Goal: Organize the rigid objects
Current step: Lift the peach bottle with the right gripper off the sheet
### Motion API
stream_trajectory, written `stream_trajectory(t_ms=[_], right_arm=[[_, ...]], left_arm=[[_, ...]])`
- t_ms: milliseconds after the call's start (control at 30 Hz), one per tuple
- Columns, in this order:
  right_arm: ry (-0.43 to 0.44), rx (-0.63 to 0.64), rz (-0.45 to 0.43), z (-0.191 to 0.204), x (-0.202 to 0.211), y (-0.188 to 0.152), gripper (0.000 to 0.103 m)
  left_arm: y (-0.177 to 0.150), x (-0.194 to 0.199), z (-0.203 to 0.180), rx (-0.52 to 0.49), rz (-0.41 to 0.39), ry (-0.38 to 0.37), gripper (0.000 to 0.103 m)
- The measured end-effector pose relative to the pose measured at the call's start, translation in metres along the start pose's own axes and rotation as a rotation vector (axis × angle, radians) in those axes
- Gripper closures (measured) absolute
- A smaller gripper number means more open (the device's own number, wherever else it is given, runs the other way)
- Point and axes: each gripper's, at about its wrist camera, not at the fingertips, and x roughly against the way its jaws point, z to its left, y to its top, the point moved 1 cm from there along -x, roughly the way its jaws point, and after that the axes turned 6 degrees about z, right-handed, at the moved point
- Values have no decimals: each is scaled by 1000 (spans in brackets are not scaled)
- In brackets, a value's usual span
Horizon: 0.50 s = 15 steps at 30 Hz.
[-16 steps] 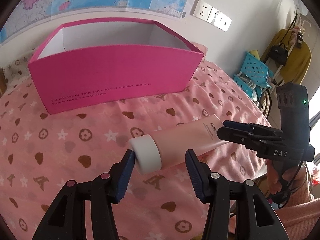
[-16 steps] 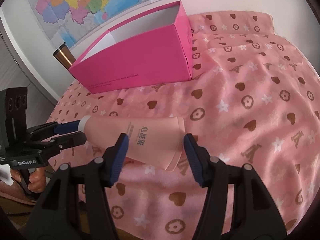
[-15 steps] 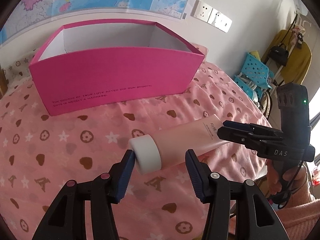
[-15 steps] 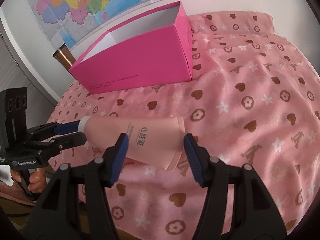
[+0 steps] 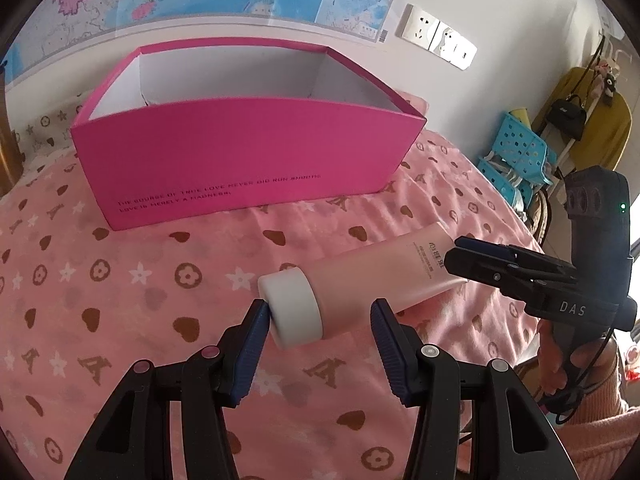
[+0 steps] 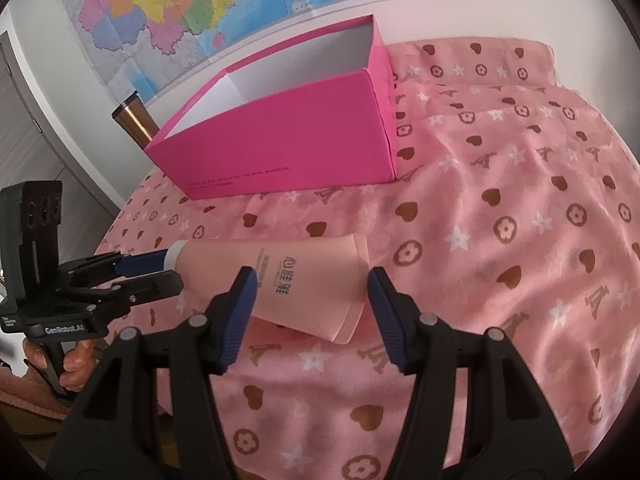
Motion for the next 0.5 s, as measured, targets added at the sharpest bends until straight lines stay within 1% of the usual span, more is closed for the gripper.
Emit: stream_trajectory(t_ms=[500], right_arm=[[-3,10,-33,3,3,11,43]], left_arm=[[13,12,-1,-22,-55,19,50]])
